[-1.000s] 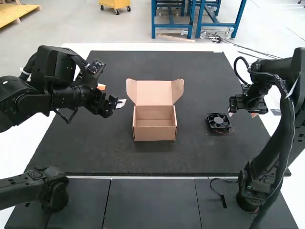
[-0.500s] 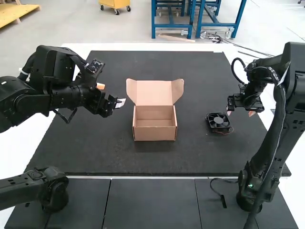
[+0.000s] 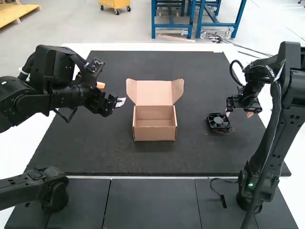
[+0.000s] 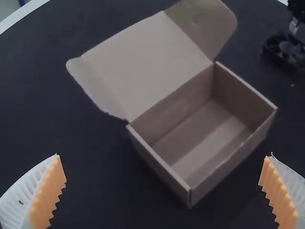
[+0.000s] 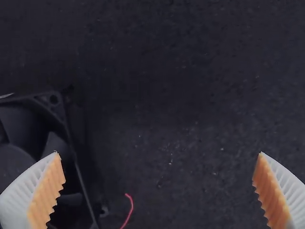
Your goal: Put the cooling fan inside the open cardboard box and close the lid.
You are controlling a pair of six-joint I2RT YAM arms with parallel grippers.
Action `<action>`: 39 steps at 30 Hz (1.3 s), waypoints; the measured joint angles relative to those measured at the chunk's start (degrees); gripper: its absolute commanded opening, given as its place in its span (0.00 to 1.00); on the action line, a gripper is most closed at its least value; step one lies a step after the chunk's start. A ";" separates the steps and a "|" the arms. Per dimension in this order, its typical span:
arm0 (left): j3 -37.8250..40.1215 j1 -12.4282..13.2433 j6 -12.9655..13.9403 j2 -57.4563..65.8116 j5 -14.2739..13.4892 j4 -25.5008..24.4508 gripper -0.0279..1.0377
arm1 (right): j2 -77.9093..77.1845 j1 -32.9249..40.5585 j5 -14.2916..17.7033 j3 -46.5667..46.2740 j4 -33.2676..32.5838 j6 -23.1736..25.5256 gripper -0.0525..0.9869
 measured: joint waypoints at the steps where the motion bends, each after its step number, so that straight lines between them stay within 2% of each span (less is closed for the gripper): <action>1: 0.02 0.00 0.11 0.00 0.00 0.04 0.93 | 0.22 0.00 -0.04 0.20 -0.35 0.02 0.92; 25: 1.01 0.17 0.63 0.00 0.00 0.35 0.93 | 4.37 0.70 -1.75 1.18 -2.64 0.35 0.92; 29: 1.53 0.74 0.61 0.00 0.00 0.37 0.93 | 4.85 0.70 -1.75 1.55 -2.93 0.52 0.89; 31: 1.68 1.05 0.61 0.00 0.00 0.42 0.93 | 5.18 0.70 -1.75 1.90 -3.02 0.59 0.81; 36: 1.68 1.22 0.63 0.00 0.00 0.39 0.93 | 5.33 0.70 -1.99 2.01 -3.13 0.92 0.54; 39: 1.68 1.25 0.63 0.00 0.00 0.42 0.93 | 5.33 0.83 -3.02 2.03 -4.04 0.92 0.47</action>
